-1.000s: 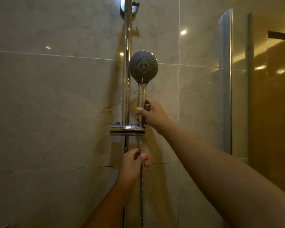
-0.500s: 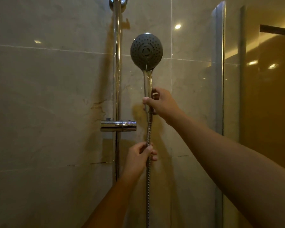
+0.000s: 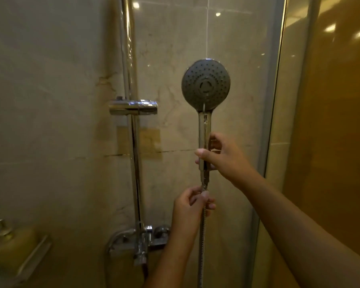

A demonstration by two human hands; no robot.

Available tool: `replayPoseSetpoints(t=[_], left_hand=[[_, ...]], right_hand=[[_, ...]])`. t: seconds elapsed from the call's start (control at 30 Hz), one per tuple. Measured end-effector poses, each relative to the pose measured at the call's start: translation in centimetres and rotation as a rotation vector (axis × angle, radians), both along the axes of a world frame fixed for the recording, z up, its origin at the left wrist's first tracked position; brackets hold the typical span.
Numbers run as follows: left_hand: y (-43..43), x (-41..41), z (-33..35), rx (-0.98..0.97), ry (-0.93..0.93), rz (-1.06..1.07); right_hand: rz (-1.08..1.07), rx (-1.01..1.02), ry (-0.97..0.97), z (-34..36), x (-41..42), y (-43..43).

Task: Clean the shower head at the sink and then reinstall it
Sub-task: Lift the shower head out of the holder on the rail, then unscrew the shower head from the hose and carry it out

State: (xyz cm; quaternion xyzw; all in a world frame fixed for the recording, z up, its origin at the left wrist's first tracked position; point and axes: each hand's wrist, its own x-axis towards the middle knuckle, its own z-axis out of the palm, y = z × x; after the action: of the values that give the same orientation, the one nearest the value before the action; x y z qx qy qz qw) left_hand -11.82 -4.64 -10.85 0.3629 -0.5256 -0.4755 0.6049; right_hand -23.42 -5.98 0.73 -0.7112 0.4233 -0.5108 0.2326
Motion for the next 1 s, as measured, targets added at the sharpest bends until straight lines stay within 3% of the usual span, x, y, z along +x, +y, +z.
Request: replayPoseSetpoints(t=[0.47, 0.7, 0.87, 1.0], left_hand=[[5.0, 0.3, -12.8, 0.270, -0.096, -0.143], [6.4, 0.8, -13.2, 0.234, -0.124, -0.205], [7.4, 0.9, -12.5, 0.201, -0.146, -0.384], [7.6, 0.5, -12.3, 0.171, -0.129, -0.416]], right_hand=[[0.040, 0.352, -0.038, -15.9, -0.4, 3.6], [0.056, 0.407, -0.291, -17.4, -0.7, 5.4], [0.314, 0.467, -0.809, -15.8, -1.8, 4.8], [0.491, 0.480, -0.893, -15.4, -2.7, 4.3]])
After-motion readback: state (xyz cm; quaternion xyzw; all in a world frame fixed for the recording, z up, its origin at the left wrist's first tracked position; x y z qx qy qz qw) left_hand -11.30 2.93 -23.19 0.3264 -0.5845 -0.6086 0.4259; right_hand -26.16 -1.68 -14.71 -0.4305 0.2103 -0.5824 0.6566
